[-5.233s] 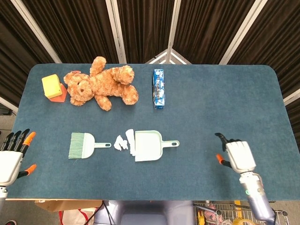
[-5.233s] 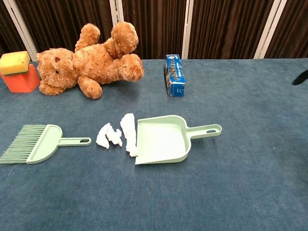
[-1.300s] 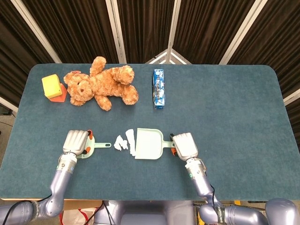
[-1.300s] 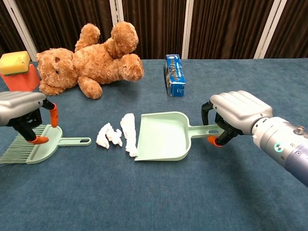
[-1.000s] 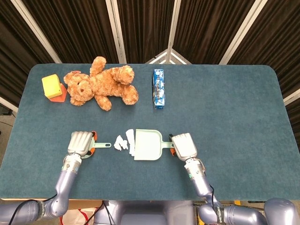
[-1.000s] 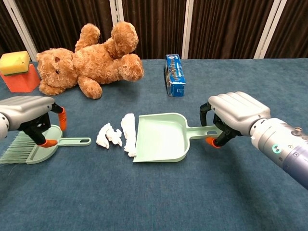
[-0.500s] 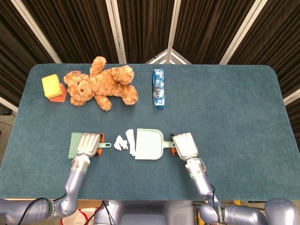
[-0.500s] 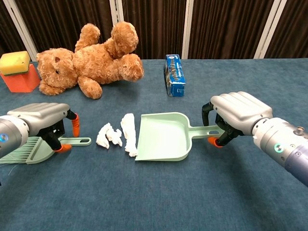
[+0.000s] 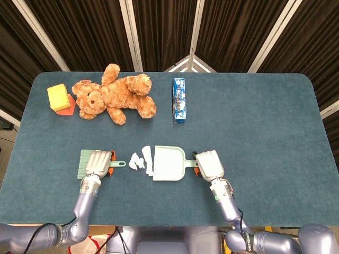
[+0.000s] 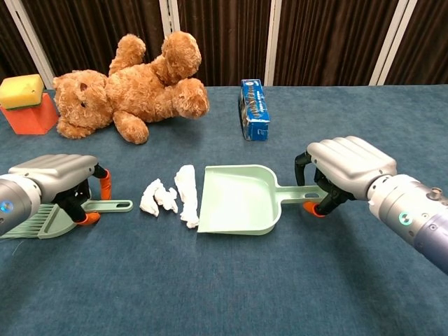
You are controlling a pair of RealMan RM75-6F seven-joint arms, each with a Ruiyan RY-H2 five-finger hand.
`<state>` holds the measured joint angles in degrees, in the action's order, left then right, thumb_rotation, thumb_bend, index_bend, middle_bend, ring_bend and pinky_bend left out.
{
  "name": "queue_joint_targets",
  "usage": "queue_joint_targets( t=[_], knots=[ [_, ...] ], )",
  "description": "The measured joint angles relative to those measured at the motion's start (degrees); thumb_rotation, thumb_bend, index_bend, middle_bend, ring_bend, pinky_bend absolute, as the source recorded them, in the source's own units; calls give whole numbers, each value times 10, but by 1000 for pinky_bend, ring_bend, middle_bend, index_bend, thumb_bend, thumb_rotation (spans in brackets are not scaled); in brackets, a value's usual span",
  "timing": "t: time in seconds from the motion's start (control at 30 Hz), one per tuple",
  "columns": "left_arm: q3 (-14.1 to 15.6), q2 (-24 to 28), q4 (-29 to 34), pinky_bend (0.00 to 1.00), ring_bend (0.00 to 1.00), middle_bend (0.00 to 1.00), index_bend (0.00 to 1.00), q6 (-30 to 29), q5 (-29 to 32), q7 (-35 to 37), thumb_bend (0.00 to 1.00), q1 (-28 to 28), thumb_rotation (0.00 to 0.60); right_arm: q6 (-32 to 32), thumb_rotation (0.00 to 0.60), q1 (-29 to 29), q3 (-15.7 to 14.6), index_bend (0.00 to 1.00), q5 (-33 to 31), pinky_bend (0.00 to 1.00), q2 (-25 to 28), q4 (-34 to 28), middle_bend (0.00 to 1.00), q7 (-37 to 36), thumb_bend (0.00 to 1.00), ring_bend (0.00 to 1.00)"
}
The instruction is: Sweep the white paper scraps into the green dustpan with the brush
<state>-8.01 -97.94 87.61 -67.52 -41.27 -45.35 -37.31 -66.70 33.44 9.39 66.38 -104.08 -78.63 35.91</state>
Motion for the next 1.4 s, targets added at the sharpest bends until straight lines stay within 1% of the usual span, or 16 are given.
queue_joint_targets(
  t=[0.1,0.3,0.53,0.97,1.13,1.4],
  knots=[
    [1,-4,-3,1000,993,973,620,-3,-11,11,548,2,600,-1,600,0,0,580,0,804,2,-1,919,2,458,879],
    [1,-6,-4,1000,999,980,664,-10,-25,26,562,7,600,-1,600,-1,-1,580,1,804,7,-7,919,3,458,879],
    [-7,3,11,1000,1000,987,679,-17,-49,61,571,14,600,-3,600,-2,-4,581,2,804,8,-13,919,12,458,879],
    [-26,13,63,1000,1000,1000,702,-32,-148,159,572,24,600,-15,600,1,2,580,0,804,8,-30,919,38,462,879],
    [-29,7,77,1000,1000,1000,702,-35,-162,169,571,24,600,-23,600,4,10,580,-7,804,2,-29,919,54,462,879],
    [-35,-13,77,1000,1000,1000,703,-37,-174,171,571,18,600,-27,600,8,11,580,-4,804,0,-24,919,59,463,879]
  ],
)
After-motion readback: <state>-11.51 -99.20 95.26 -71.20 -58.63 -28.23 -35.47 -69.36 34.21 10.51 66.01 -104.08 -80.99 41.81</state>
